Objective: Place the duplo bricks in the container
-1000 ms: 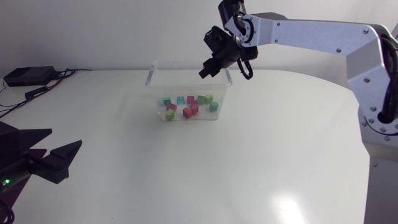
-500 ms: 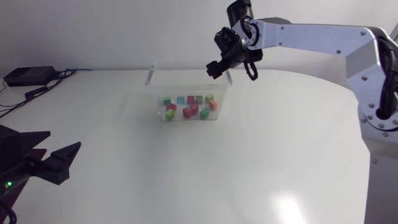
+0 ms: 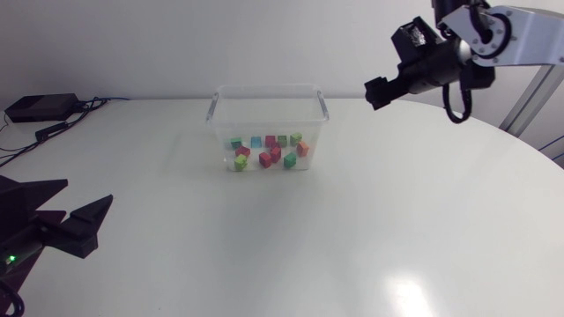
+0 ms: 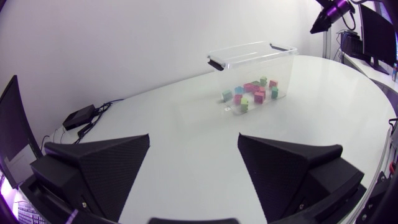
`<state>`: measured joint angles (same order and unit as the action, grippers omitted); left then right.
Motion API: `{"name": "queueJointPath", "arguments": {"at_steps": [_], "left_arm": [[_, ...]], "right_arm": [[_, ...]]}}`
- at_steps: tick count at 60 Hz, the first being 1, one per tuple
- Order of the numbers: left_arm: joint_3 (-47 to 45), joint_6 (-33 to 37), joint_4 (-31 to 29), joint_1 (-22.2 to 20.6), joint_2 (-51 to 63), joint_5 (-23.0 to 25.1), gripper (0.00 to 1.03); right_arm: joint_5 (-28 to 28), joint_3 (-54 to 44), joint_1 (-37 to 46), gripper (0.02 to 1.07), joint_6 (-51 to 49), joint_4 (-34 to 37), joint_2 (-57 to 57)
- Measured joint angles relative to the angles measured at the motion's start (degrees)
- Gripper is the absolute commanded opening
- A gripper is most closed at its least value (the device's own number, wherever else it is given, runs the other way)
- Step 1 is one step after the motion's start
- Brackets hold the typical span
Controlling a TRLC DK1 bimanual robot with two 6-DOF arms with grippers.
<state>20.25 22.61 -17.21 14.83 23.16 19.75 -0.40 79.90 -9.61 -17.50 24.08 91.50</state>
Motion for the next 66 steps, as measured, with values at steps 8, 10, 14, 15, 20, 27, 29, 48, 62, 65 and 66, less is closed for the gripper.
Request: {"name": "queueJointPath", "arguments": {"at_steps": [8, 10, 14, 15, 20, 27, 29, 48, 62, 65, 66], "left_arm": [[0.0, -0.6, 0.6, -3.4, -0.2, -3.7, 0.99], [0.0, -0.7, 0.9, -4.2, -0.2, -4.4, 0.99], [0.0, -1.5, 1.3, -5.4, -0.3, -5.9, 0.99], [0.0, -1.7, 1.5, -5.7, -0.3, -6.4, 0.99], [0.0, -2.5, 2.2, -6.6, -0.3, -7.7, 0.99], [0.0, -3.5, 2.8, -7.8, -0.9, -8.3, 0.99], [0.0, -3.6, 2.8, -8.1, -1.1, -8.5, 0.99], [-0.5, -4.9, 3.0, -8.6, -3.8, -10.3, 0.99], [-3.3, -6.4, 5.4, -8.6, -7.7, -11.4, 0.99], [-3.9, -6.6, 5.6, -8.6, -8.3, -11.6, 0.99], [-4.2, -6.6, 5.7, -8.6, -8.5, -11.6, 0.99]], "right_arm": [[-0.8, -9.1, 3.3, 1.02, 1.0, -2.2, -8.3], [-0.8, -11.5, 4.1, 1.02, 1.1, -2.7, -10.7], [-0.7, -15.6, 5.1, 1.02, 1.3, -3.5, -15.4], [-0.7, -16.4, 5.3, 1.02, 1.3, -3.5, -16.5], [-0.7, -20.0, 6.3, 1.02, 1.8, -4.6, -21.9], [-0.7, -24.6, 8.1, 1.02, 2.1, -6.3, -28.6], [-0.7, -26.2, 8.7, 1.02, 2.1, -6.6, -30.5], [0.9, -40.0, 11.2, 1.02, 1.2, -9.2, -46.4], [3.0, -46.8, 12.4, 1.02, 0.6, -10.4, -57.2], [3.5, -47.8, 12.4, 1.02, 0.3, -10.6, -58.6], [3.6, -48.2, 12.4, 1.02, 0.3, -10.7, -59.1]]}}
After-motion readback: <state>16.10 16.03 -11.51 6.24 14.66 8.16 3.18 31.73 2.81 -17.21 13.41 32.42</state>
